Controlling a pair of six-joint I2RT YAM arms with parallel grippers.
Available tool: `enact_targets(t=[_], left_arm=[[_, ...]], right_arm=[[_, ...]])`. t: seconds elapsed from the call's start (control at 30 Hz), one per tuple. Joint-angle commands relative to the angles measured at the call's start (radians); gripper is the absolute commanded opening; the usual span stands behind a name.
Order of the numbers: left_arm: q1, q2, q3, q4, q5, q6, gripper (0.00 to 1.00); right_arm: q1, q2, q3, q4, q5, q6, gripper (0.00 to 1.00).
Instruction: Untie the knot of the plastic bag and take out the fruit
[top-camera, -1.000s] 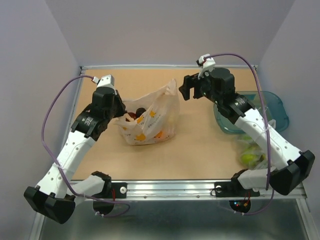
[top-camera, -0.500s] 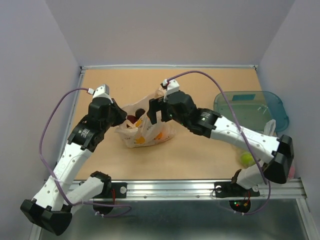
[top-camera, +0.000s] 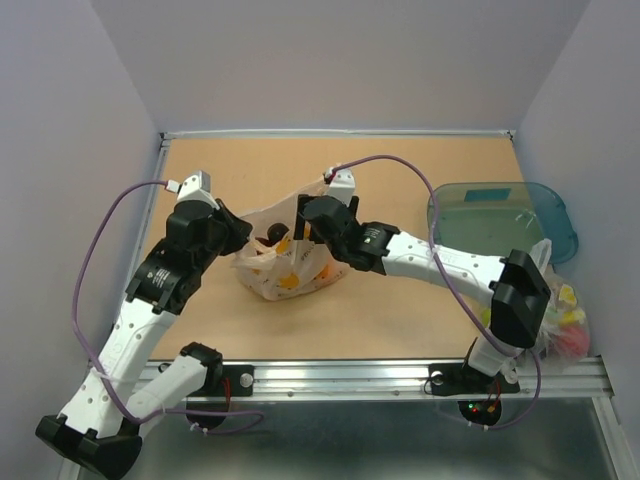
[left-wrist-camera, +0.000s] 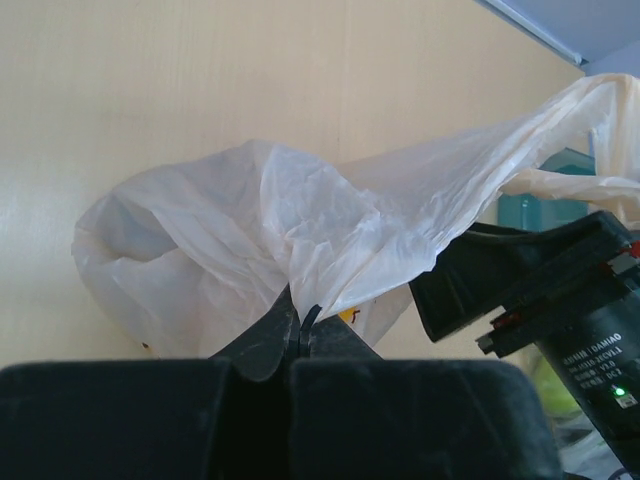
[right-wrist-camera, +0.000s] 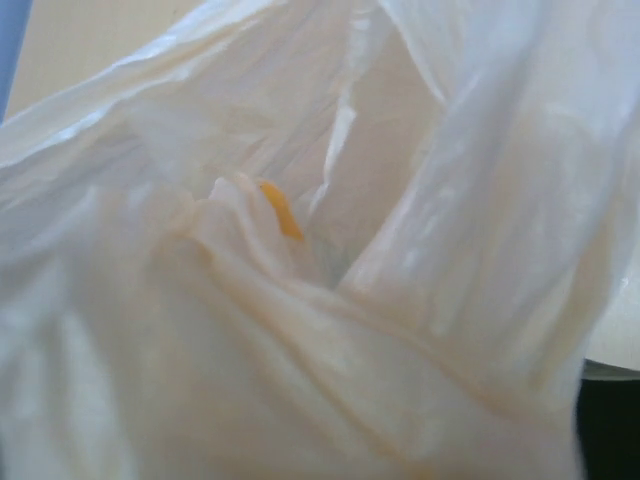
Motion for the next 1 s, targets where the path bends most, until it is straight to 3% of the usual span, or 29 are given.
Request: enact_targets(t=[0.0,0.07,0.13,0.27,0.37,0.63,0.77,0.87,0.9,0.97], left_arm=[[-0.002,-0.042,0.002,0.019,-0.022,0.003,0.00],[-0.002,-0.054,0.001,0.009,-0.034,0.013,0.00],[-0.002,-0.066,-0.007,0.000,-0.076,0.020,0.00],[-0.002,-0.066,-0.044,0.011,-0.134,0.014,0.00],[0.000,-0.056,-0.080,0.041,-0.137,-0.006,0.00],[0.058,-0.008,-0.168,0.133,-0.166,-0.010,0.00],[0.081,0.029,-0.168,0.170,-0.120,0.028,0.00],[0.079,0.052,-0.153,0.189,-0.036,0.075,0.00],[0.079,0.053,-0.148,0.186,-0.010,0.086,0.00],[0.079,0.061,-0.131,0.164,0.007,0.108,0.00]], right_arm=[[-0.002,0.028,0.024,0.054,0.139,0.081,0.83],[-0.014,0.024,-0.014,0.054,0.142,0.103,0.72],[-0.037,0.002,-0.092,0.054,0.129,0.143,0.41],[-0.081,-0.074,-0.267,0.054,0.125,0.196,0.09],[-0.120,-0.169,-0.432,0.054,0.109,0.242,0.01],[-0.151,-0.401,-0.767,0.053,0.008,0.348,0.01],[-0.149,-0.484,-0.780,0.054,-0.104,0.222,0.05],[-0.147,-0.574,-0.713,0.051,-0.221,0.002,0.32],[-0.147,-0.594,-0.690,0.048,-0.249,-0.108,0.53],[-0.147,-0.621,-0.593,0.039,-0.325,-0.211,0.71]])
